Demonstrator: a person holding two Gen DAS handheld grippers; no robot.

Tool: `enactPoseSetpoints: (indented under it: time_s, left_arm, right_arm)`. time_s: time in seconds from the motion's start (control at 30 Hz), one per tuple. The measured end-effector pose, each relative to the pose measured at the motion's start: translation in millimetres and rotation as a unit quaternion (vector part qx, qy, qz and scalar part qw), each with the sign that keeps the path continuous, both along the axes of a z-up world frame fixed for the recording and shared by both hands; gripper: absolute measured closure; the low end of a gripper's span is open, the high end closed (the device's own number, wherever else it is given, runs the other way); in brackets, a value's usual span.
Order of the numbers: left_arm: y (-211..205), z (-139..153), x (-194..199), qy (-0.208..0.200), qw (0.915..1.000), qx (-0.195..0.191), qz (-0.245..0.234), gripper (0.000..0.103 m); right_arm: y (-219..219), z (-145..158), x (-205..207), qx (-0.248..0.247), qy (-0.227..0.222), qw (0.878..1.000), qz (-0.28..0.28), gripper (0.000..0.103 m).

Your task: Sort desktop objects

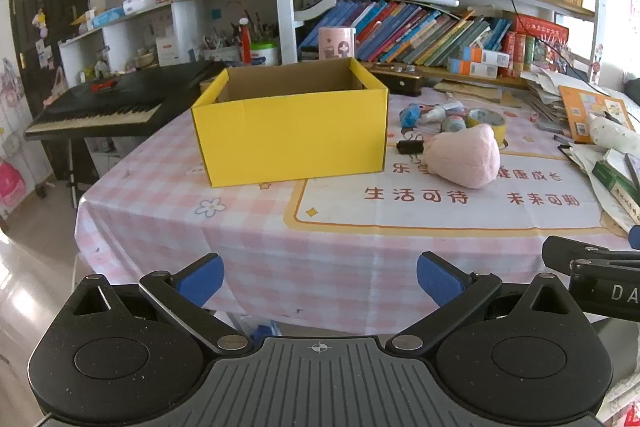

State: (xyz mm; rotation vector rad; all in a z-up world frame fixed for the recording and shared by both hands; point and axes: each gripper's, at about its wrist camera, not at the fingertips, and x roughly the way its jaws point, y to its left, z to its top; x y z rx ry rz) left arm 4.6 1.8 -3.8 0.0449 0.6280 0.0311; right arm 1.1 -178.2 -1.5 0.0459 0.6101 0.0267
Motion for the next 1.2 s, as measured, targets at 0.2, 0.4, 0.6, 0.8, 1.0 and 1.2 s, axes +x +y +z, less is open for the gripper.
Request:
enactPoseSetpoints:
  time_s: [0.2, 0.4, 0.6, 0.8, 1.0, 1.2]
  left_arm:
    - [1, -1, 1, 0.0, 1.0, -0.001, 0.001, 0.0]
    - [3, -1, 2, 0.001, 1.0, -0.001, 0.0, 0.0]
    - [3, -1, 2, 0.002, 1.0, -0.002, 0.001, 0.0]
    - [3, -1, 4, 0.002, 1.0, -0.001, 0.002, 0.0]
    - [2, -1, 8, 0.002, 1.0, -0.001, 0.003, 0.0]
    - [2, -1, 10, 0.004, 1.0, -0.002, 0.003, 0.0]
  right_arm:
    - [0, 0, 0, 0.0, 0.0, 1.0, 0.0, 0.0]
    - [1, 0, 1, 0.0, 0.0, 1.0, 0.0, 0.0]
    - [1, 0, 1, -0.001, 0.0, 1.0, 0.001, 0.0]
    - [1, 1, 2, -0.001, 0.0, 1.0, 0.001, 0.0]
    - [1, 0, 2, -0.002, -0.001, 1.0, 0.001, 0.0]
    - [1, 1, 2, -0.002, -0.001, 1.0, 0.002, 0.0]
